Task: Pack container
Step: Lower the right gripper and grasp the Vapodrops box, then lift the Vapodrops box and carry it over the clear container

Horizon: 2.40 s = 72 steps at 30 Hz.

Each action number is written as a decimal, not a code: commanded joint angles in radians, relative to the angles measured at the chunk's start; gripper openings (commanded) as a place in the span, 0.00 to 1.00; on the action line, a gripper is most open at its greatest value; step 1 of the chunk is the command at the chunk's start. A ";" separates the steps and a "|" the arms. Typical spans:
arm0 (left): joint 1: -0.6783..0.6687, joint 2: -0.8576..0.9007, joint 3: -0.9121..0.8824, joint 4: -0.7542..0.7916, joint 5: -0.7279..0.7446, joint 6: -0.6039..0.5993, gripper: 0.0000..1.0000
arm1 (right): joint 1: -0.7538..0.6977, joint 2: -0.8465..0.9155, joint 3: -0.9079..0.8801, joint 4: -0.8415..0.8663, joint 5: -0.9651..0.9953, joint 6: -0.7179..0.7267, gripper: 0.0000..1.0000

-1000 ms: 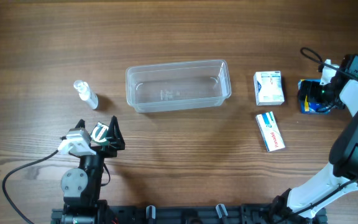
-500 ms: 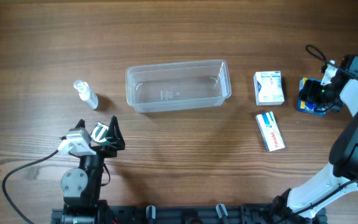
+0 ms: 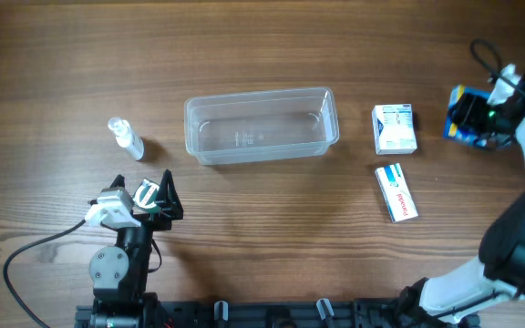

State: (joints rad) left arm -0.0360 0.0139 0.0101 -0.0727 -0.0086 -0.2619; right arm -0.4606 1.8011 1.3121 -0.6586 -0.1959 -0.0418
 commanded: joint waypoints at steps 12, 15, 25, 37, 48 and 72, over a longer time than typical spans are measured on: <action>0.010 -0.007 -0.005 -0.002 0.012 -0.008 1.00 | 0.156 -0.351 0.042 0.024 -0.465 0.123 0.71; 0.010 -0.007 -0.005 -0.002 0.012 -0.008 1.00 | 0.271 -0.359 0.042 0.048 -0.464 0.155 0.71; 0.010 -0.007 -0.005 -0.002 0.012 -0.008 1.00 | 0.643 -0.341 0.039 0.091 -0.139 0.290 0.70; 0.010 -0.007 -0.005 -0.002 0.012 -0.008 1.00 | 0.889 -0.190 0.036 0.043 0.253 0.395 0.69; 0.010 -0.007 -0.005 -0.002 0.012 -0.008 1.00 | 0.891 -0.052 0.036 0.014 0.263 0.430 0.68; 0.010 -0.007 -0.005 -0.002 0.012 -0.008 1.00 | 0.891 -0.024 0.036 0.038 0.261 0.433 0.80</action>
State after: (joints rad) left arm -0.0360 0.0139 0.0101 -0.0727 -0.0086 -0.2619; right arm 0.4286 1.7634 1.3304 -0.6327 0.0463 0.3782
